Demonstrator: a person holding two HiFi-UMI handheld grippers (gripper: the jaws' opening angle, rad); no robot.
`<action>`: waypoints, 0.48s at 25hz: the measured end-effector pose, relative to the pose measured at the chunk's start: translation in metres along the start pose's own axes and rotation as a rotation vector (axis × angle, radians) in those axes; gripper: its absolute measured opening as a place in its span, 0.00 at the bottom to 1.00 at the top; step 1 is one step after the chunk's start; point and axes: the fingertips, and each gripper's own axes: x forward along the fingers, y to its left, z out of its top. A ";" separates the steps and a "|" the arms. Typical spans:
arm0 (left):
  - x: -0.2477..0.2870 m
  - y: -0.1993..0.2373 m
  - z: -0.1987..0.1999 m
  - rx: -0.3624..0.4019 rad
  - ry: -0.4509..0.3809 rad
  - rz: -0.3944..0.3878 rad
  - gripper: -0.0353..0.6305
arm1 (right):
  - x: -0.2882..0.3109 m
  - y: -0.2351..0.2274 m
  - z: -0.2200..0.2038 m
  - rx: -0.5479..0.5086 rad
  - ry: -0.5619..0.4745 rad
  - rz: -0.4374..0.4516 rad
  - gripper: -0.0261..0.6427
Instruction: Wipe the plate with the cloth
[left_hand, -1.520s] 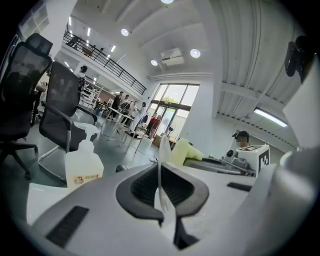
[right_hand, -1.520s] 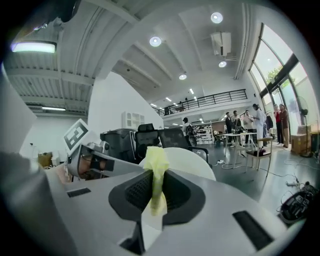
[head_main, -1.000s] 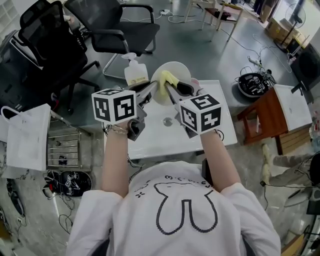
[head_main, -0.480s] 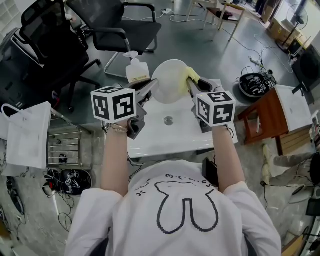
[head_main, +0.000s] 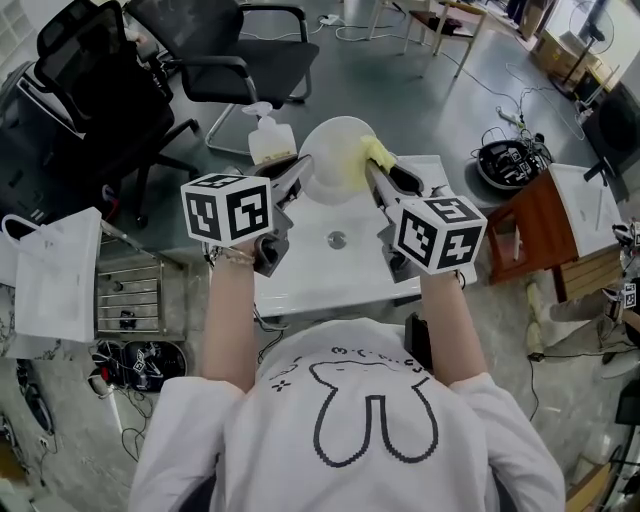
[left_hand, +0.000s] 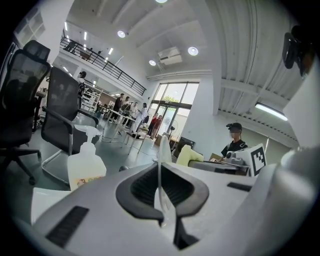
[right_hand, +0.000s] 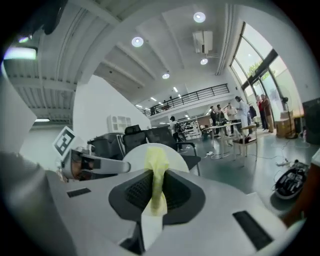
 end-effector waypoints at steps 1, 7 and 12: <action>0.001 0.001 0.000 0.003 -0.001 0.001 0.08 | 0.002 0.012 -0.002 0.034 0.004 0.046 0.11; 0.005 -0.003 0.001 0.035 -0.001 0.005 0.08 | 0.023 0.061 -0.036 0.320 0.094 0.211 0.11; 0.007 -0.004 -0.002 0.070 0.020 0.014 0.08 | 0.036 0.069 -0.046 0.252 0.146 0.199 0.11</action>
